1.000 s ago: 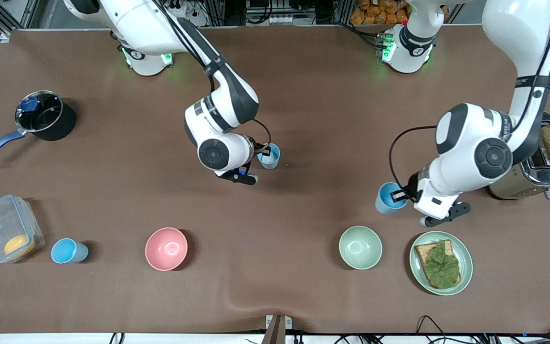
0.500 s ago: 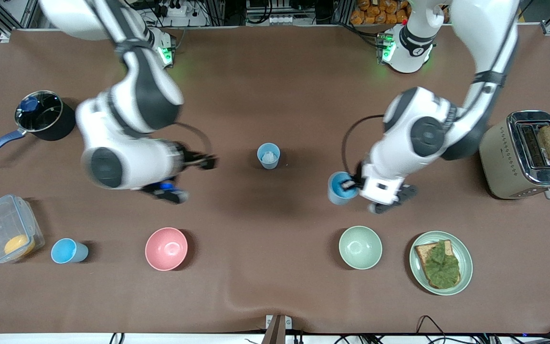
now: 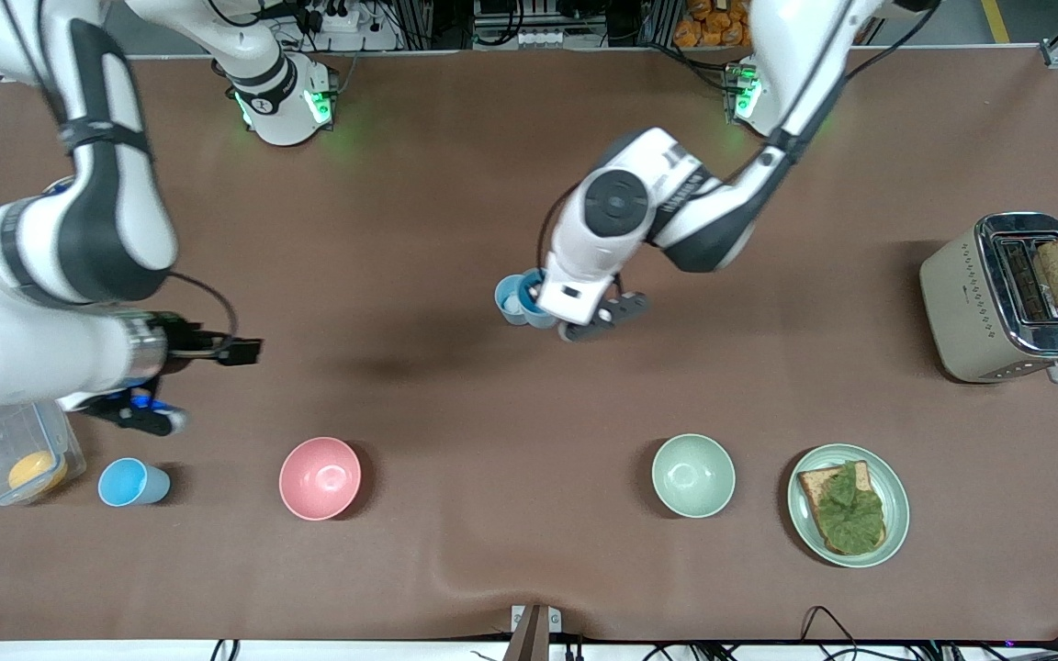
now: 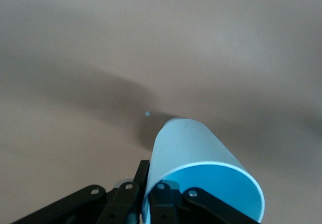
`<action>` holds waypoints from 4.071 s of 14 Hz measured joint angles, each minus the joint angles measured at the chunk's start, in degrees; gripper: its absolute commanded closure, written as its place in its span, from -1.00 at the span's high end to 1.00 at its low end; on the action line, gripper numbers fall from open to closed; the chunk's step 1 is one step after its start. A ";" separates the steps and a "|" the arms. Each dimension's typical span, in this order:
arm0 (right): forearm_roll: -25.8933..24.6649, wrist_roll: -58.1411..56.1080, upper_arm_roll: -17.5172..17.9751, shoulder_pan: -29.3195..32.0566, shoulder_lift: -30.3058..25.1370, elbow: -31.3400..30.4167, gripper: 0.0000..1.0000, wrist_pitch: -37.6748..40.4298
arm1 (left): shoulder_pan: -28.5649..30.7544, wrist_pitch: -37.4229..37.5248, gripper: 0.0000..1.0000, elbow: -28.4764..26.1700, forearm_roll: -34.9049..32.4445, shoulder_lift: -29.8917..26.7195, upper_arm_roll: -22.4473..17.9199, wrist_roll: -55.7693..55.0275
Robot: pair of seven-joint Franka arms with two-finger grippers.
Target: Stack blue cups with both arms
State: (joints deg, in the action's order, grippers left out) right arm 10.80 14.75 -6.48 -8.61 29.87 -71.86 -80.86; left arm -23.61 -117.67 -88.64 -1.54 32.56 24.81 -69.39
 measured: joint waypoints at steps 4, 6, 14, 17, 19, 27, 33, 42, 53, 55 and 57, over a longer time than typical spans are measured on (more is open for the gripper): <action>-1.12 -6.91 -0.55 3.23 -0.47 1.96 1.00 -0.06 | -2.29 -0.03 -1.00 0.20 -3.17 2.18 -0.21 -2.51; -3.29 -9.78 -0.82 4.17 -1.98 3.57 1.00 0.54 | -3.24 -0.07 -1.00 0.23 -3.44 3.07 -0.23 -3.21; -6.70 -23.53 -2.69 5.65 -8.83 4.48 1.00 2.54 | -5.55 -0.08 -1.00 0.35 -4.42 4.84 -0.31 -5.17; -8.93 -22.29 -2.87 5.38 -13.10 0.36 1.00 2.57 | -5.62 -0.13 -0.18 0.47 -4.46 5.39 -0.36 -5.17; -10.19 -20.00 -2.22 4.86 -17.56 -4.41 1.00 1.48 | -5.63 -0.16 1.00 1.05 -4.48 5.40 -0.43 -5.16; -9.80 -18.81 -0.20 7.66 -27.04 -12.02 1.00 -1.28 | -5.17 -0.13 1.00 6.87 -8.42 2.25 -3.64 -5.18; -8.32 -18.81 -0.05 8.46 -26.89 -13.52 1.00 -6.78 | 5.94 8.14 1.00 7.17 -8.53 -6.59 -6.25 4.88; -8.77 -18.83 0.75 8.46 -26.16 -14.33 1.00 -5.34 | 25.75 21.24 1.00 5.13 -1.52 -14.79 -5.83 19.17; -8.77 -18.84 1.05 8.32 -26.18 -14.27 1.00 -4.50 | 28.15 28.28 1.00 -0.95 -1.08 -26.10 -8.71 45.97; -8.77 -18.84 1.07 8.32 -26.19 -14.25 1.00 -4.48 | 25.47 30.41 1.00 -0.99 -1.07 -28.14 -11.16 49.64; -8.77 -18.84 1.08 8.32 -26.19 -14.24 1.00 -4.47 | 23.55 32.69 1.00 -1.06 -1.07 -29.90 -12.84 53.64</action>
State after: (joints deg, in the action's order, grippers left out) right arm 2.03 -4.09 -5.40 -0.29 3.68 -86.10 -85.34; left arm -0.06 -84.98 -89.70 -2.61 2.66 11.97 -15.74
